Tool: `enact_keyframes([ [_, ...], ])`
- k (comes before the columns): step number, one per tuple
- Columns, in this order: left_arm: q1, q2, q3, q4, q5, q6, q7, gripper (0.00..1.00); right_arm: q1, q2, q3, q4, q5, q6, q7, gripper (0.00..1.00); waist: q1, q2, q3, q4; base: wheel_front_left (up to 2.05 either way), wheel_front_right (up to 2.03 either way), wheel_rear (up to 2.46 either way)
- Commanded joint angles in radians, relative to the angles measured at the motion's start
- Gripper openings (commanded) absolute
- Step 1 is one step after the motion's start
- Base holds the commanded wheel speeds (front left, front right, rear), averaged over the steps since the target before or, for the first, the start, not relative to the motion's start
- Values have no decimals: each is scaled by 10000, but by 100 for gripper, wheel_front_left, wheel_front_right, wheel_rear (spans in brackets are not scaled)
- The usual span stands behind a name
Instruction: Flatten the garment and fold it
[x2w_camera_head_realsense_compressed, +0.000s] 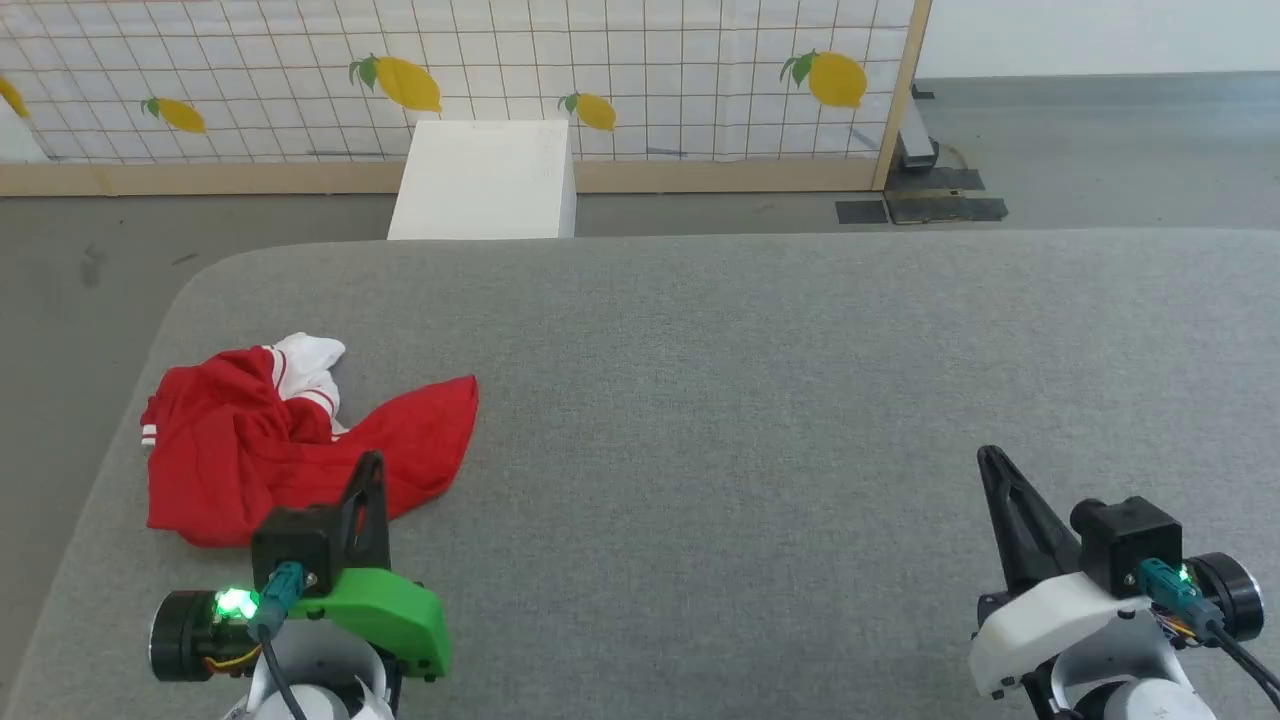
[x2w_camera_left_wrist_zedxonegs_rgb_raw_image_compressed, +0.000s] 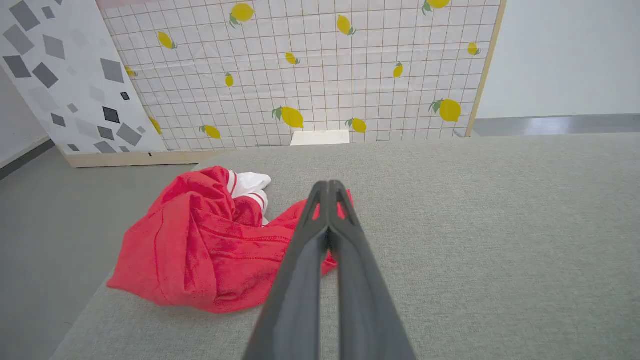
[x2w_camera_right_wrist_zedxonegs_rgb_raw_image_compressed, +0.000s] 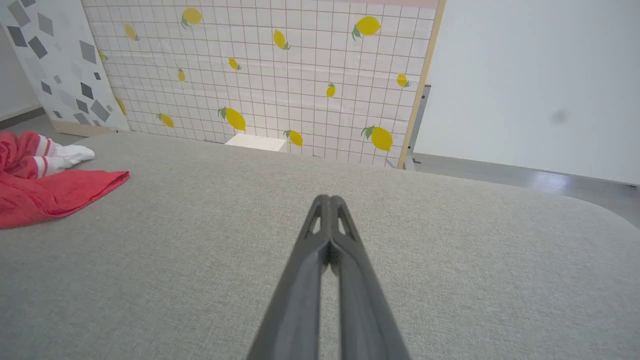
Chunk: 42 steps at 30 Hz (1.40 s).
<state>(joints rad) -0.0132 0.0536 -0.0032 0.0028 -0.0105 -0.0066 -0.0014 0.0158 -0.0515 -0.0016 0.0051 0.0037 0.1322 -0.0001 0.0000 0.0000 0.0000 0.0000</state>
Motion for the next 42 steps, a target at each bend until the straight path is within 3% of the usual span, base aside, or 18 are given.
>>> enact_keyframes([
  [1, 132, -34, 32, -28, 105, 66, 14, 0, -158, 13, 16, -51, -37, -15, 1, 0, 0, 0, 0, 0, 0, 0, 0],
  [42, 132, -34, 32, -28, 105, 66, 14, 0, -158, 13, 16, -51, -37, -15, 1, 0, 0, 0, 0, 0, 0, 0, 0],
])
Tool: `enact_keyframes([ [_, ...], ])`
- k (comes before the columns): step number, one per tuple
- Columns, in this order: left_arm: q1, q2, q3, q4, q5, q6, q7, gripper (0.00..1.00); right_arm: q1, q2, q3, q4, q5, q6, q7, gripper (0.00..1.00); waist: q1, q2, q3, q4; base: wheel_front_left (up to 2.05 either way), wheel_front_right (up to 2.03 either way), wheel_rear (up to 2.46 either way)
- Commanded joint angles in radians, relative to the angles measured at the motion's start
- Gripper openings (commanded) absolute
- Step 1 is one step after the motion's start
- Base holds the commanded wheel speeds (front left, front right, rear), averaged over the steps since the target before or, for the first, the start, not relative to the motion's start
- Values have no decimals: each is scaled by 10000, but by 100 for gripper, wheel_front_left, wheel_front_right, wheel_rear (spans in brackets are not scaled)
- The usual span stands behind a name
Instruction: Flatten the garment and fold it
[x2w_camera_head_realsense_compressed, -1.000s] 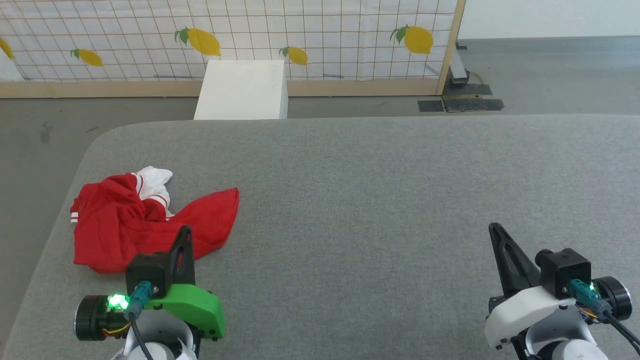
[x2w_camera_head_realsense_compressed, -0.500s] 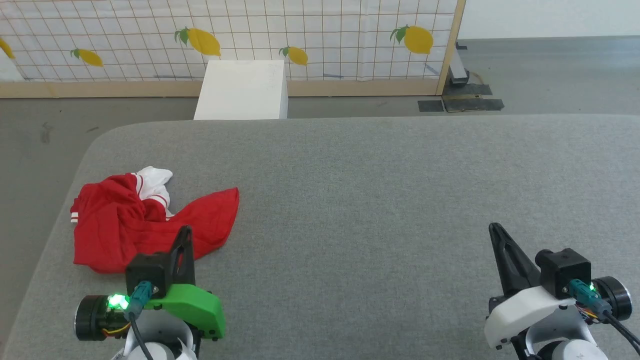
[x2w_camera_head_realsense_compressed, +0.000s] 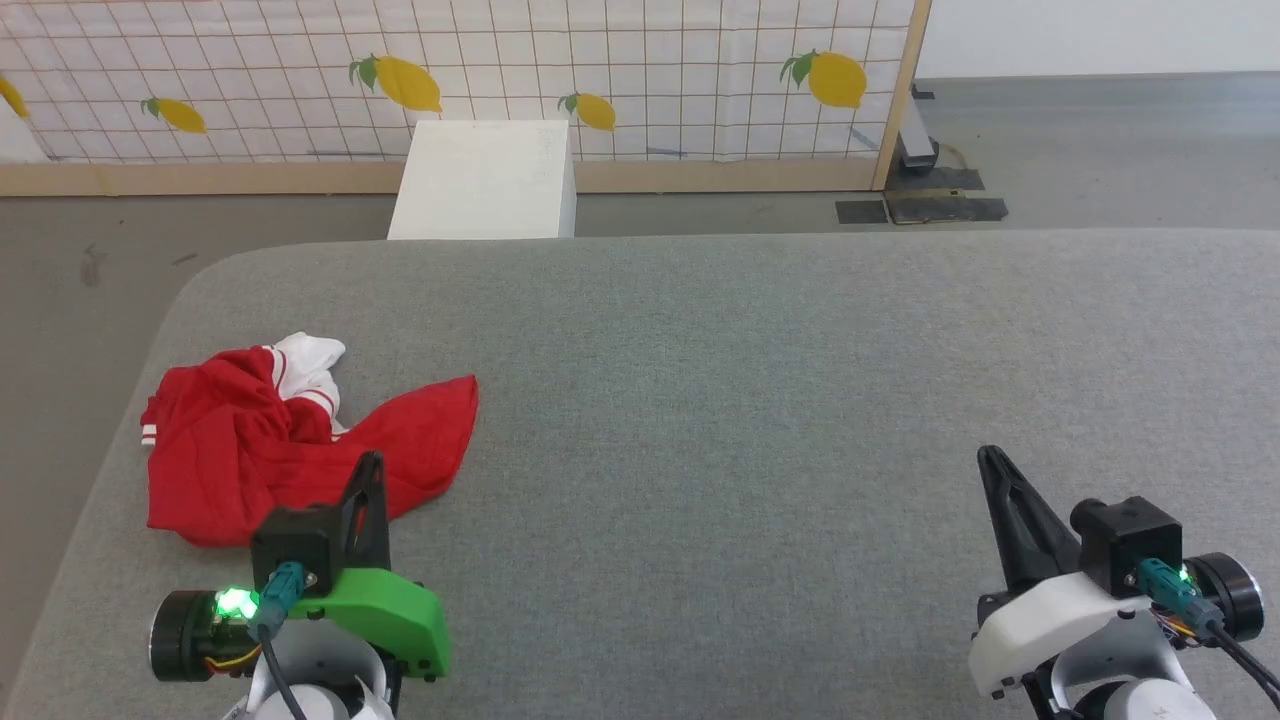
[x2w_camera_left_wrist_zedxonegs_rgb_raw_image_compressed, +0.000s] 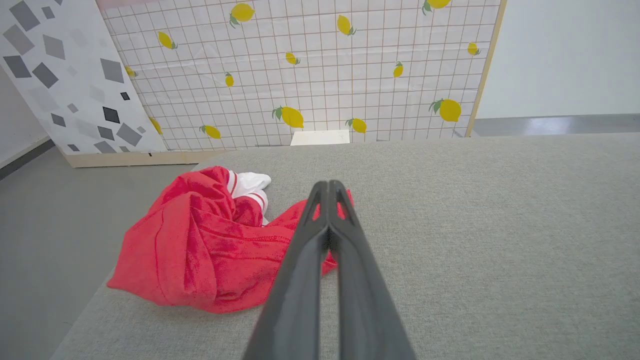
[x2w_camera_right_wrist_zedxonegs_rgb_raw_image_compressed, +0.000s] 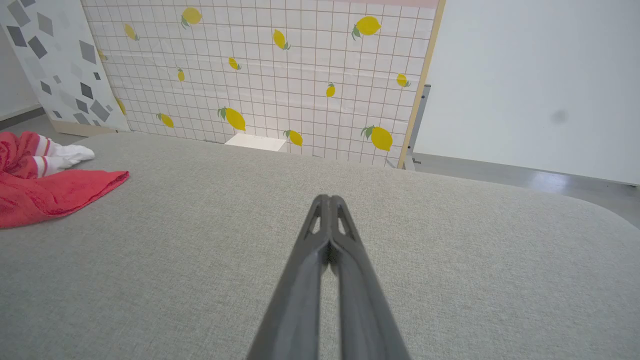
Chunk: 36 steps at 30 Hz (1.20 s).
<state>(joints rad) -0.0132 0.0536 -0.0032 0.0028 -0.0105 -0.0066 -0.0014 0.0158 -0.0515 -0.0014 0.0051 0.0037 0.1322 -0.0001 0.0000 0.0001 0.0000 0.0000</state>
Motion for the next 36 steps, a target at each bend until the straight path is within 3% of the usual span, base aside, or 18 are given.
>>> enact_keyframes([
  [1, 132, -34, 32, -28, 105, 66, 14, 0, -158, 13, 14, -51, -37, -15, 1, 0, 0, -1, 0, 0, 0, 0, 0],
  [2, 132, -34, 32, -28, 105, 66, 14, 0, -158, 13, 14, -51, -37, -15, 1, 0, 0, -1, 0, 0, 0, 0, 0],
  [3, 1, 0, 0, 0, 0, 0, 0, 100, 0, 0, -2, 0, 0, 0, 0, 100, 0, -1, 0, 0, 0, 0, 0],
  [20, -140, 1, -271, 323, -220, 160, -232, 100, -42, 0, -55, 133, 50, -2, -180, 100, 0, -1, -33, 140, 0, 0, 0],
  [36, -289, 51, -460, 699, -548, 413, -575, 100, -126, 1, -104, 306, 138, -3, -428, 100, 0, -1, -48, 948, 0, 0, 0],
])
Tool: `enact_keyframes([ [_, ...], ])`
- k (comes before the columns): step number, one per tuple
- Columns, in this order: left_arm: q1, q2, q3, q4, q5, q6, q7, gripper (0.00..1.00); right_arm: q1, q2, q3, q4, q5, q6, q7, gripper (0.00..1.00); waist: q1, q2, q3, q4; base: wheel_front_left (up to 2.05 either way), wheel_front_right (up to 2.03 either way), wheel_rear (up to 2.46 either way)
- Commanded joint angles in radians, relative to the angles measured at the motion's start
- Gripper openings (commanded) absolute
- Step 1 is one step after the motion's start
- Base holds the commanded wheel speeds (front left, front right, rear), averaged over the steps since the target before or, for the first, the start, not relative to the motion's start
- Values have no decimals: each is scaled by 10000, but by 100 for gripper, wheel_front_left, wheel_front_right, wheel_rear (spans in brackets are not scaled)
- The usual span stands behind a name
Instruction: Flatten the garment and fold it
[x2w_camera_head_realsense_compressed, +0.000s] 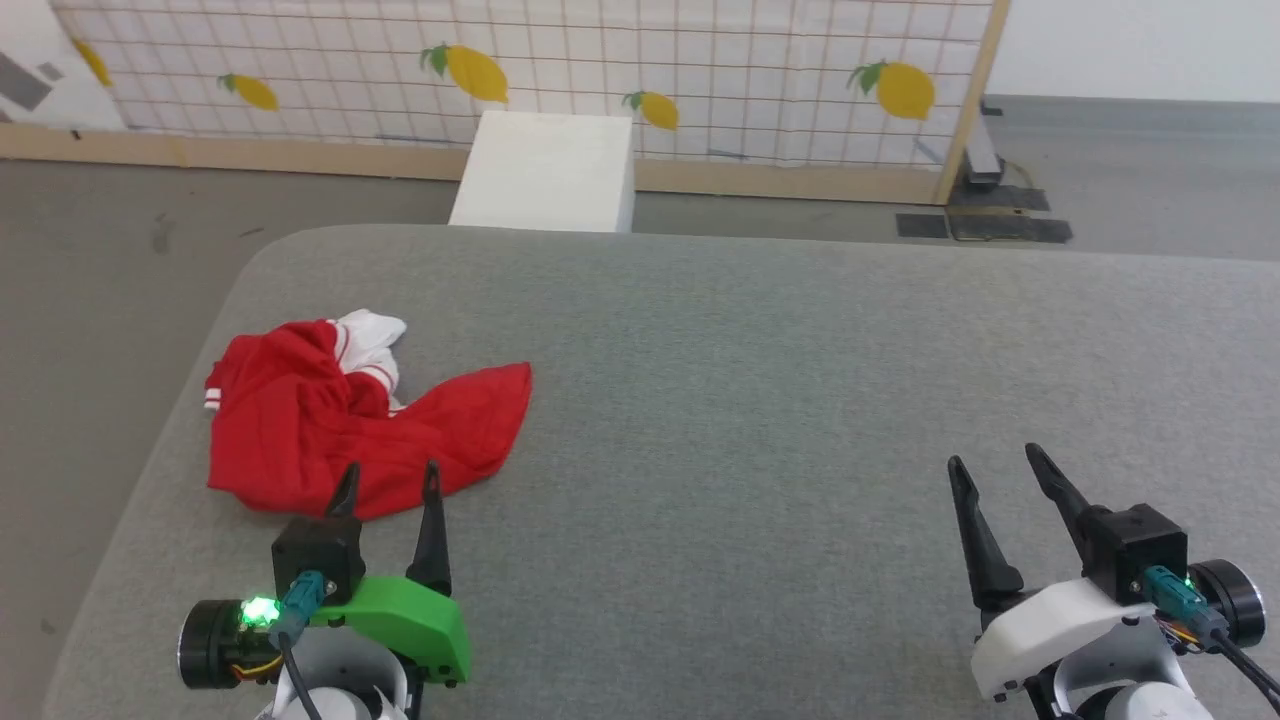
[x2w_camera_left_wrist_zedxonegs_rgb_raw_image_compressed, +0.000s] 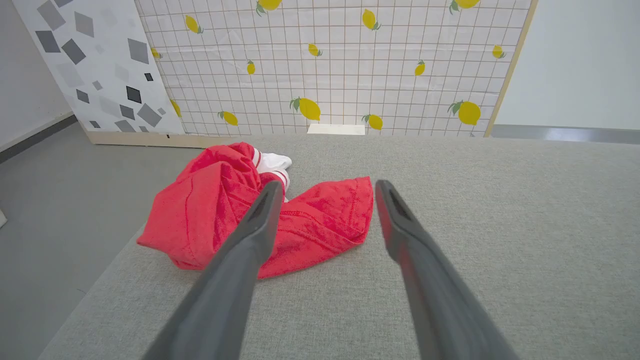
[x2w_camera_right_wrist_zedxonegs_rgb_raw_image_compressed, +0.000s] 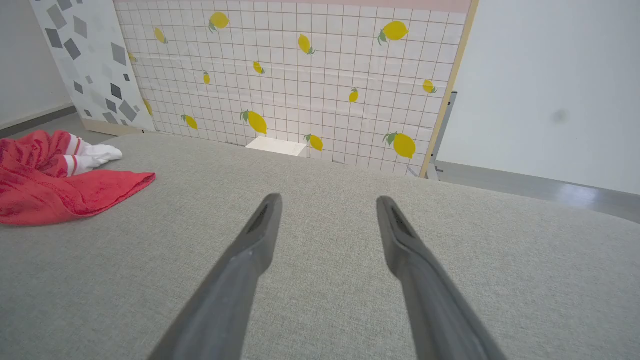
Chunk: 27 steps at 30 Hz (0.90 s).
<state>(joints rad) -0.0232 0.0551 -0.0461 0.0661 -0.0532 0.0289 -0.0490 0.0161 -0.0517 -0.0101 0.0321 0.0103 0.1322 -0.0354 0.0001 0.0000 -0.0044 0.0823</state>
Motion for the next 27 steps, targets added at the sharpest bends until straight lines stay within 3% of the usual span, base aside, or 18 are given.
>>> enact_keyframes([
  [1, -197, 41, -42, 87, -143, 77, -123, 100, -135, 3, -22, 47, 78, -4, -93, 100, -1, 0, -5, 205, 0, 0, 0],
  [27, -327, 214, -331, 605, -727, 539, -661, 100, -295, 6, -24, 467, 317, -7, -532, 100, -1, 0, -59, 2212, 0, 0, 0],
])
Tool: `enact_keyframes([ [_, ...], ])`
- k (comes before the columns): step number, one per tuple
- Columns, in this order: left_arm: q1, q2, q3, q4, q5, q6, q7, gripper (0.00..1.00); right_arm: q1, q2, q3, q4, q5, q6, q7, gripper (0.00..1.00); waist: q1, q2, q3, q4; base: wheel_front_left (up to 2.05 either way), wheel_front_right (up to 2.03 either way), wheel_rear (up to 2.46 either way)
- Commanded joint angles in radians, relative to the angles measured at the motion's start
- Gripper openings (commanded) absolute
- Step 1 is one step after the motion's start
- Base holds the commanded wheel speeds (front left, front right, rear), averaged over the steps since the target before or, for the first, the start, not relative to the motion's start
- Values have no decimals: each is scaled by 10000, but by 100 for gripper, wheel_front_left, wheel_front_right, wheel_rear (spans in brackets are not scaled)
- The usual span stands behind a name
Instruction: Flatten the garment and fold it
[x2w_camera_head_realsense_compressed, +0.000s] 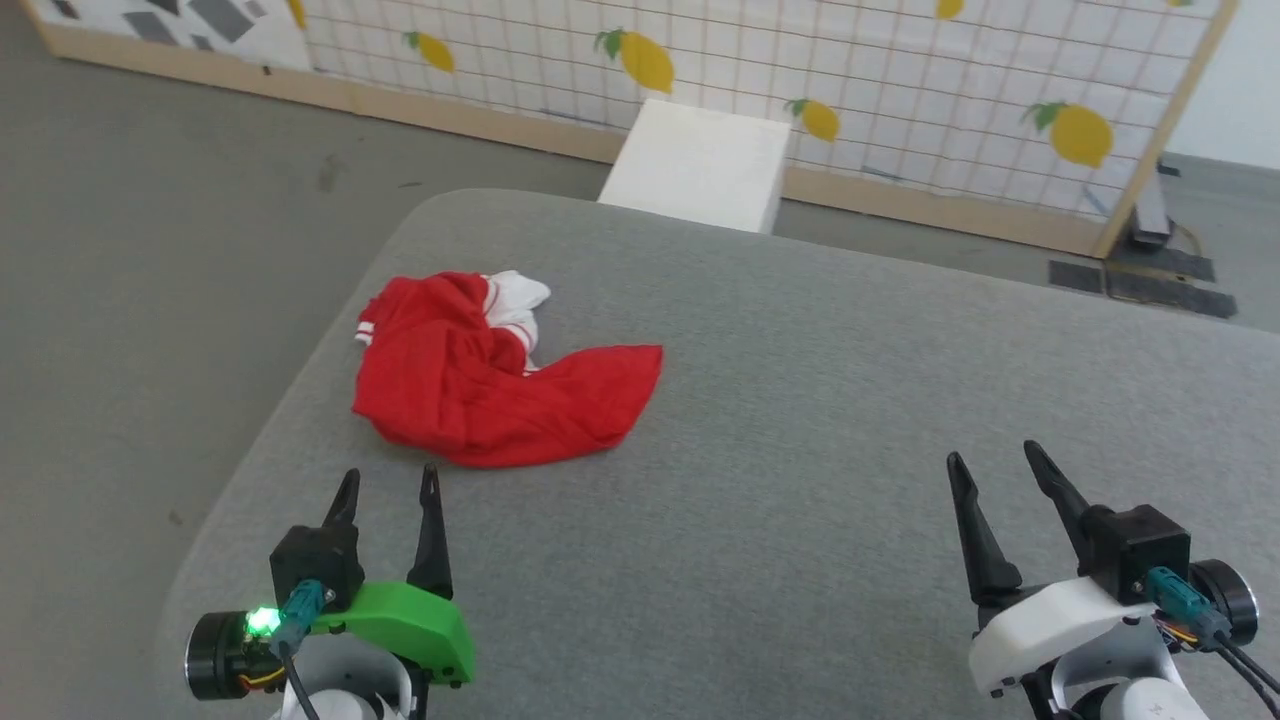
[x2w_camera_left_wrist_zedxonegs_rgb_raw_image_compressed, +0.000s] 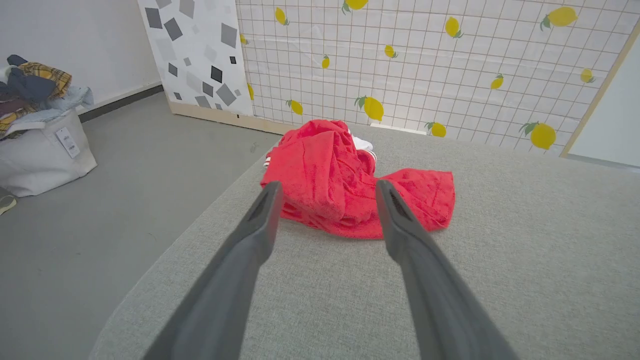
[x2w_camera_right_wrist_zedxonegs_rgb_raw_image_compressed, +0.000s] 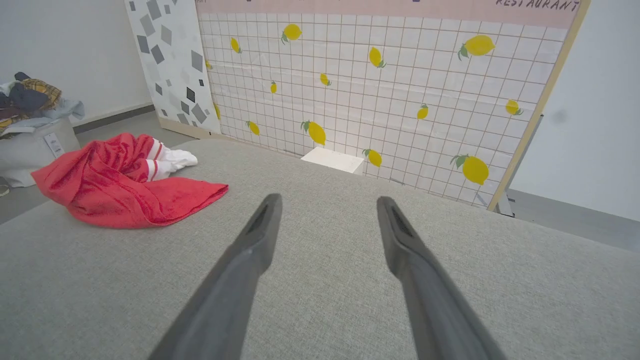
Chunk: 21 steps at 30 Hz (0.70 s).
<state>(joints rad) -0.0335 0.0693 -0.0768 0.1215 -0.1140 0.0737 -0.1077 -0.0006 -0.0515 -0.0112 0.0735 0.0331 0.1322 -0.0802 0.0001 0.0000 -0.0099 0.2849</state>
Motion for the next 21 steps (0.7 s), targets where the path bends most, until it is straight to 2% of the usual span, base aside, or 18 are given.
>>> enact_keyframes([
  [1, -228, 78, -40, 73, -146, 112, -97, 100, -134, 5, -11, 73, 101, -7, -101, 100, -1, 0, -4, 264, -2, -2, -2],
  [21, -251, 244, -264, 389, -674, 497, -506, 100, -233, 7, -2, 352, 268, -9, -417, 100, -1, 0, -55, 1350, -2, -2, -2],
])
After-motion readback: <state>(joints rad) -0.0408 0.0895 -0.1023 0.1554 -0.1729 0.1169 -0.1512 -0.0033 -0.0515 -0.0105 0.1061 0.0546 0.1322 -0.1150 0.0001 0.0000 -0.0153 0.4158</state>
